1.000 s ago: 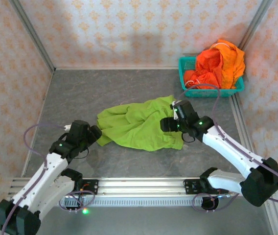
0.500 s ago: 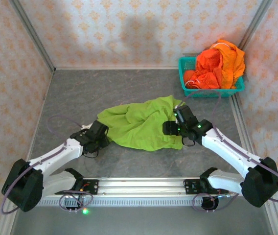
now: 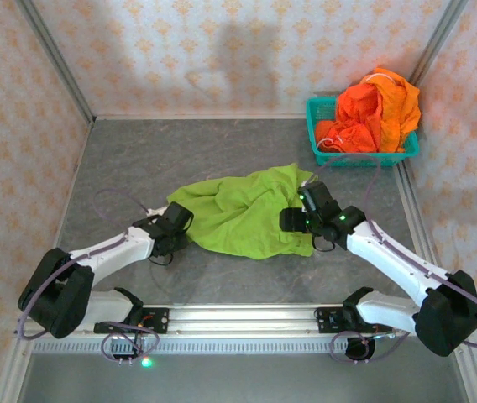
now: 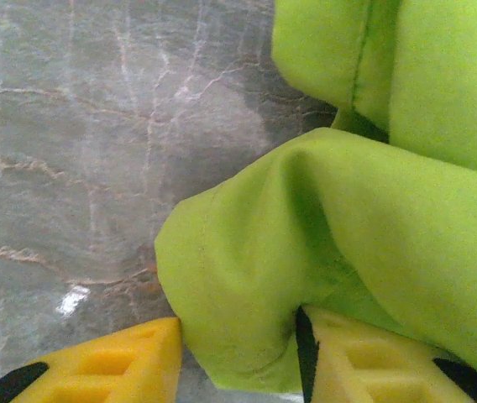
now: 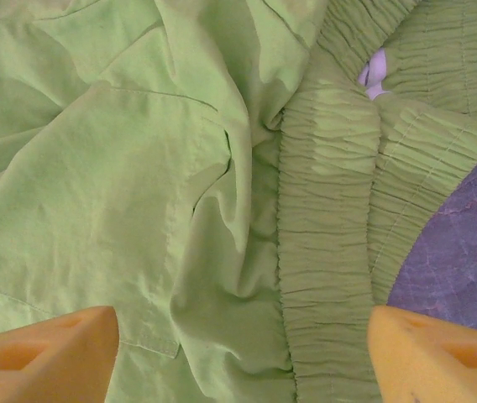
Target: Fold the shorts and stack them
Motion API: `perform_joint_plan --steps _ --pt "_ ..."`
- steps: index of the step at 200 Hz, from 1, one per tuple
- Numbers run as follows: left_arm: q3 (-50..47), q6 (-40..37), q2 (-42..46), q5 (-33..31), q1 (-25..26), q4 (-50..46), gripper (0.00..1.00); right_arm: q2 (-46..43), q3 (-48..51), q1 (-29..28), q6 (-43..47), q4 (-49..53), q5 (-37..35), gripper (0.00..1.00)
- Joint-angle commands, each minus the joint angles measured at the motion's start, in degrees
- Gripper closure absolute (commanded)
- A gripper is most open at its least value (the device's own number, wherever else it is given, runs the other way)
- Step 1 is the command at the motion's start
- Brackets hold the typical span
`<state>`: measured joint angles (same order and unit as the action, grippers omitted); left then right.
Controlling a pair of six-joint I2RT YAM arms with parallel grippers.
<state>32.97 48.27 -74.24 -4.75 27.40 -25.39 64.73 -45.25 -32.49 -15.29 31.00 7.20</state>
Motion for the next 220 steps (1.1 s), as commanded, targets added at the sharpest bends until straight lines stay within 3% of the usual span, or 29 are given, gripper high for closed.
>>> perform_joint_plan --steps 1,19,47,93,139,179,220 --pt "1.3 -0.4 -1.9 0.1 0.3 3.2 0.65 -1.1 0.5 -0.3 -0.7 -0.3 -2.2 0.23" --pt "1.3 -0.4 -3.4 0.7 0.3 3.9 0.71 -1.1 0.5 -0.3 -0.7 0.0 -2.4 0.23" --pt "2.4 -1.1 -3.2 0.0 0.3 2.5 0.89 -1.1 0.5 -0.3 -0.3 1.0 -3.1 0.23" --pt "11.2 -5.5 5.0 -6.4 0.4 -7.7 1.0 -1.0 0.3 -0.3 -1.2 3.2 -2.5 0.27" --pt "18.7 -10.1 11.0 -11.8 0.2 -13.0 1.0 -2.1 2.1 -0.8 -7.1 6.7 -1.6 0.29" --pt "16.4 -9.3 10.8 -10.5 0.3 -11.7 1.0 -8.3 8.9 -2.7 -17.0 5.3 -1.3 0.43" --pt "14.1 -8.3 10.5 -9.7 0.2 -10.1 1.0 -7.9 11.9 -7.5 -17.3 4.8 -3.6 0.43"
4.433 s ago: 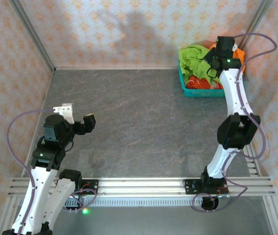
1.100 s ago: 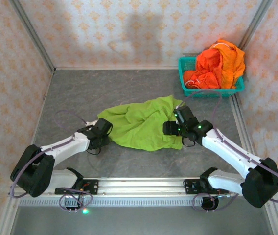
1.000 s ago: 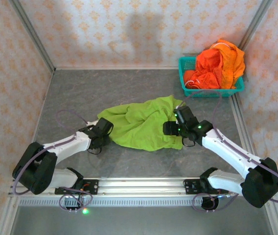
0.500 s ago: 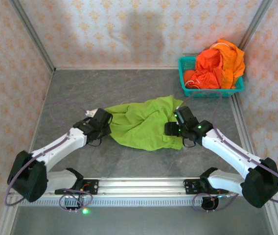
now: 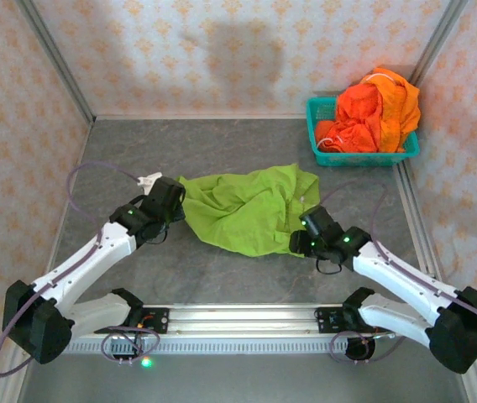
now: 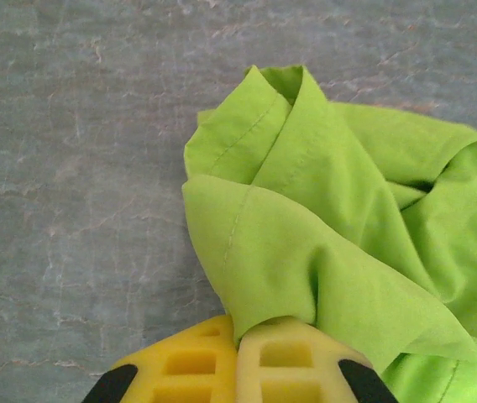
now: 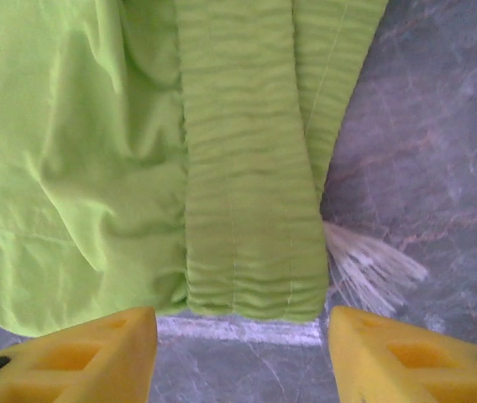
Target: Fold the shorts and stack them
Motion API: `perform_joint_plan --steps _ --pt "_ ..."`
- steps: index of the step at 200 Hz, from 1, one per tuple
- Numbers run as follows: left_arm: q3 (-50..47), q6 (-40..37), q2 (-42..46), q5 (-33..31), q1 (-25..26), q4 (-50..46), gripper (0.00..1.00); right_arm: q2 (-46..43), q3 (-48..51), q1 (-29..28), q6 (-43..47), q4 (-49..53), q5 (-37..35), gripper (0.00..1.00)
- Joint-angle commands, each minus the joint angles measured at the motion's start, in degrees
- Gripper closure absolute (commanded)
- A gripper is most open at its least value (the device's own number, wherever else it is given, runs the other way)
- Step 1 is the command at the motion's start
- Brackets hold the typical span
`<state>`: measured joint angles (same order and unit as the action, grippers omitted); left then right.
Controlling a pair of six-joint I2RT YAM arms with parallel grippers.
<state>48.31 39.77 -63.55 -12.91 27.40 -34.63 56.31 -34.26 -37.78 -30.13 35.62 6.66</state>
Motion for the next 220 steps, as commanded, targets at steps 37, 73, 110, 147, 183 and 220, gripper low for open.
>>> perform_joint_plan --steps 37,73,110,147,183,220 --pt "-2.0 0.3 -0.4 -1.6 0.3 -0.2 1.0 4.8 1.5 -2.7 -3.0 -4.7 -4.4 0.36" --pt "-2.6 0.4 -1.1 -1.3 0.2 0.9 1.0 10.3 1.6 -2.6 -1.8 -9.4 -6.1 0.28" --pt "-2.7 0.2 -1.8 -0.9 0.2 1.3 1.0 16.9 0.5 -2.6 -1.6 -11.3 -6.8 0.48" --pt "-2.7 -0.1 -1.1 -1.9 0.2 1.1 1.0 16.2 -0.2 -2.6 -2.1 -9.5 -8.3 0.76" --pt "2.2 -3.0 1.2 -4.5 -1.0 -1.7 1.0 11.8 -6.4 -2.7 0.3 -1.6 -12.4 0.87" --pt "13.1 -8.5 3.9 -3.9 -8.9 -5.0 1.0 6.0 -18.5 -1.4 6.8 5.3 -15.7 0.96"
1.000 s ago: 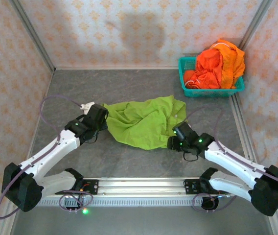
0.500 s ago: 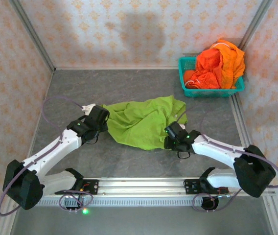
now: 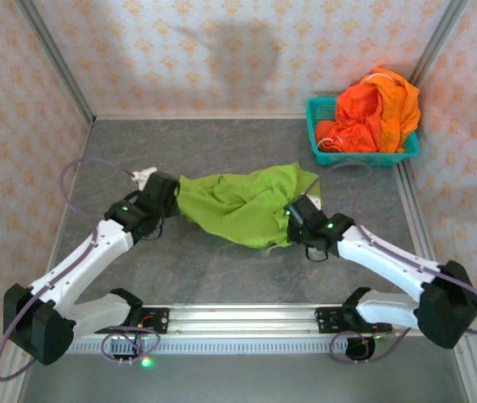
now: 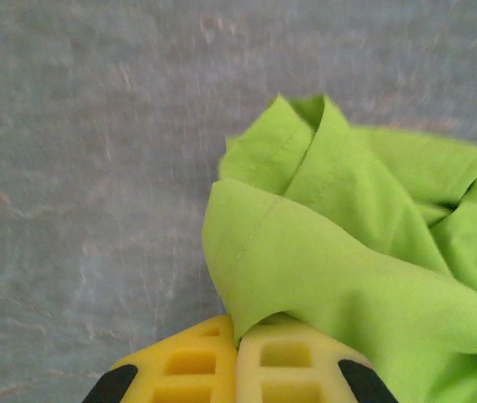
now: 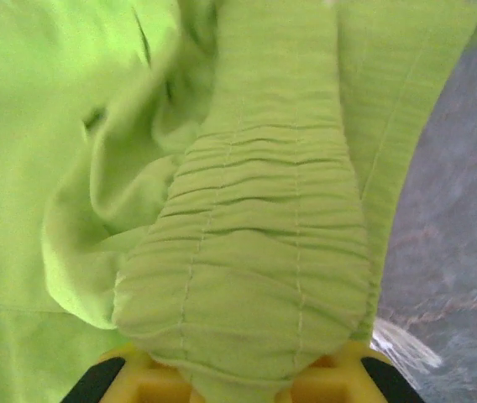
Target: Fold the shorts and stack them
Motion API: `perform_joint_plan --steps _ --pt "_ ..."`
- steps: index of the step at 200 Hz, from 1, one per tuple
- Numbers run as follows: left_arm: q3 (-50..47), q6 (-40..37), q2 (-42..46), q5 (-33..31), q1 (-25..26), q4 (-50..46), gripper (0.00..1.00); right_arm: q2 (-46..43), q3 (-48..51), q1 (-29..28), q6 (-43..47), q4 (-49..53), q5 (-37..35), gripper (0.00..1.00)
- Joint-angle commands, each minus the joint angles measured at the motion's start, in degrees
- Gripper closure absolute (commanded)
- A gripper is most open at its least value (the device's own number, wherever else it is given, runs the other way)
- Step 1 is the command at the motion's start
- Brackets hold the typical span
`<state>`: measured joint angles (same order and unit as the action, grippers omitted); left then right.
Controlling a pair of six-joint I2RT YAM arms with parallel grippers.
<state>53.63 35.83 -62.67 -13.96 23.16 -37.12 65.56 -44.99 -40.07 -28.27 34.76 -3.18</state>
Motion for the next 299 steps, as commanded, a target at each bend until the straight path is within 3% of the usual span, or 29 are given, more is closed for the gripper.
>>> perform_joint_plan --steps 1,22,54,100,140,190,218,244,274,299 --pt "8.2 -4.7 3.1 -2.9 -4.9 -2.6 1.0 -3.3 -8.2 1.0 5.2 6.3 -5.9 0.96" --pt "16.7 -9.4 2.7 -3.4 -8.3 -3.8 1.0 -3.4 -17.3 1.9 10.0 9.0 -7.0 0.98" --pt "33.0 -15.4 -1.3 -6.4 -9.4 -7.2 1.0 -2.7 -31.2 2.6 15.9 9.6 -6.8 1.0" --pt "56.5 -21.1 -8.4 -8.6 -9.8 -9.5 1.0 -2.1 -46.1 2.6 18.4 4.1 5.2 1.0" --pt "74.8 -25.6 -12.8 -13.5 -9.8 -10.0 1.0 -1.0 -53.3 1.3 15.2 -1.3 17.1 1.0" --pt "91.1 -32.6 -17.0 -17.4 -9.8 -4.9 1.0 -0.7 -55.3 -4.4 12.2 -11.9 23.3 1.0" --pt "95.1 -35.4 -20.1 -18.0 -9.8 -1.9 1.0 -1.4 -53.6 -7.0 11.8 -14.0 19.1 1.0" --pt "94.0 -35.5 -23.6 -18.2 -9.8 -2.8 1.0 -2.4 -49.0 -7.1 10.2 -11.1 9.1 1.0" --pt "81.2 -36.4 -26.4 -18.3 -10.0 3.0 1.0 -0.7 -44.7 -7.1 7.3 -2.0 -7.0 1.0" --pt "74.1 -33.8 -31.7 -15.8 -11.4 6.3 1.0 1.9 -41.6 -6.6 7.6 0.6 -15.7 1.0"
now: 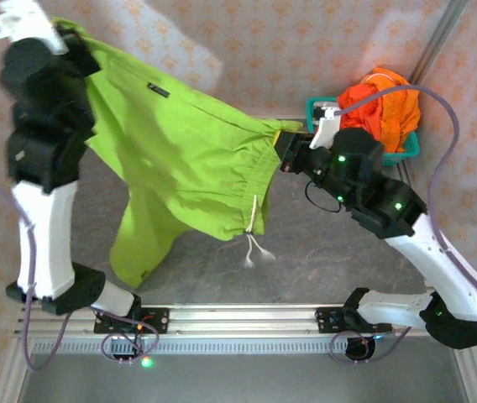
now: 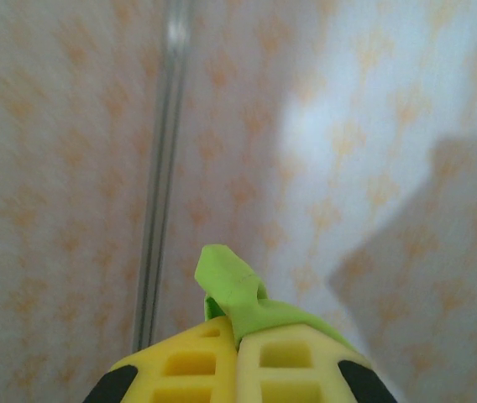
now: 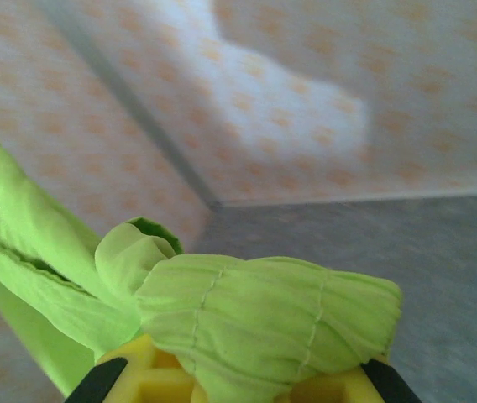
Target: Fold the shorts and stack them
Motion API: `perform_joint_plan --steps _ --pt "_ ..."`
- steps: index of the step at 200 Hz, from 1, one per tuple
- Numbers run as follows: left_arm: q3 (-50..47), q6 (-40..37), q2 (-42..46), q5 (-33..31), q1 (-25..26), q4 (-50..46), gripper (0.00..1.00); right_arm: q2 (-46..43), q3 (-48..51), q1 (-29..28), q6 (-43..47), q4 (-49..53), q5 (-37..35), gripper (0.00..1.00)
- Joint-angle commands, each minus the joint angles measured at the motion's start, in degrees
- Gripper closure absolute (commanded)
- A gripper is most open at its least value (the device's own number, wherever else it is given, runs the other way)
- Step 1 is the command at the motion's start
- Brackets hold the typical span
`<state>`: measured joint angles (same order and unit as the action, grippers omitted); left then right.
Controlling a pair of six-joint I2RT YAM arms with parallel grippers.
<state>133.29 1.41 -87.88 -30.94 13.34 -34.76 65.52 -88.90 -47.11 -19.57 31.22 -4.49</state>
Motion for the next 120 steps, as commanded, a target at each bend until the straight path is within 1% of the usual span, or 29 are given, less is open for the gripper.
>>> perform_joint_plan --steps 1,15,36,61,66,71,73,77,84,90,99,109,114,120 --pt "-5.6 0.8 -6.9 1.2 -1.7 3.9 1.0 1.9 2.4 0.5 -1.1 4.2 -14.6 1.0" --pt "-6.0 2.8 -11.7 2.2 -2.2 3.9 1.0 5.1 3.8 3.4 -1.3 3.7 -14.4 1.0" --pt "-5.4 3.6 -19.1 3.9 -2.3 4.9 1.0 10.2 5.4 11.1 -3.9 2.2 -8.8 1.0" --pt "-1.5 5.3 -29.0 5.5 -2.4 4.2 1.0 18.9 4.5 18.2 -4.3 -1.0 -3.7 0.95" --pt "0.3 5.5 -31.1 5.6 -2.3 3.4 1.0 21.0 3.4 19.4 -4.5 -1.0 -2.5 0.93" --pt "2.3 5.8 -33.0 5.9 -2.3 2.3 1.0 23.3 1.9 20.6 -4.5 -0.9 -1.1 0.87" --pt "3.2 5.9 -33.9 6.2 -2.3 1.8 0.99 24.2 1.3 21.1 -4.5 -0.7 -0.5 0.83" --pt "5.0 6.1 -35.4 6.5 -2.3 0.7 0.92 26.0 -0.2 22.1 -4.7 -0.2 0.4 0.78" --pt "8.7 6.6 -38.0 7.2 -2.3 -1.4 0.78 29.0 -3.3 23.6 -5.2 1.3 2.0 0.75" --pt "12.0 7.3 -39.8 7.6 -2.3 -3.6 0.67 31.3 -6.0 24.7 -5.4 2.7 4.2 0.7" --pt "15.1 8.4 -40.9 8.2 -2.3 -6.0 0.53 34.2 -10.3 26.0 -5.5 5.2 6.8 0.6" --pt "15.0 9.6 -39.3 9.0 -2.3 -7.1 0.31 35.3 -13.4 26.5 -4.9 6.8 9.2 0.45" --pt "14.1 10.4 -37.9 9.1 -2.3 -7.7 0.26 35.0 -13.8 26.6 -4.6 6.7 10.0 0.39" --pt "11.8 11.5 -35.8 9.5 -2.3 -7.9 0.22 34.3 -13.4 26.6 -4.2 6.1 10.8 0.33"
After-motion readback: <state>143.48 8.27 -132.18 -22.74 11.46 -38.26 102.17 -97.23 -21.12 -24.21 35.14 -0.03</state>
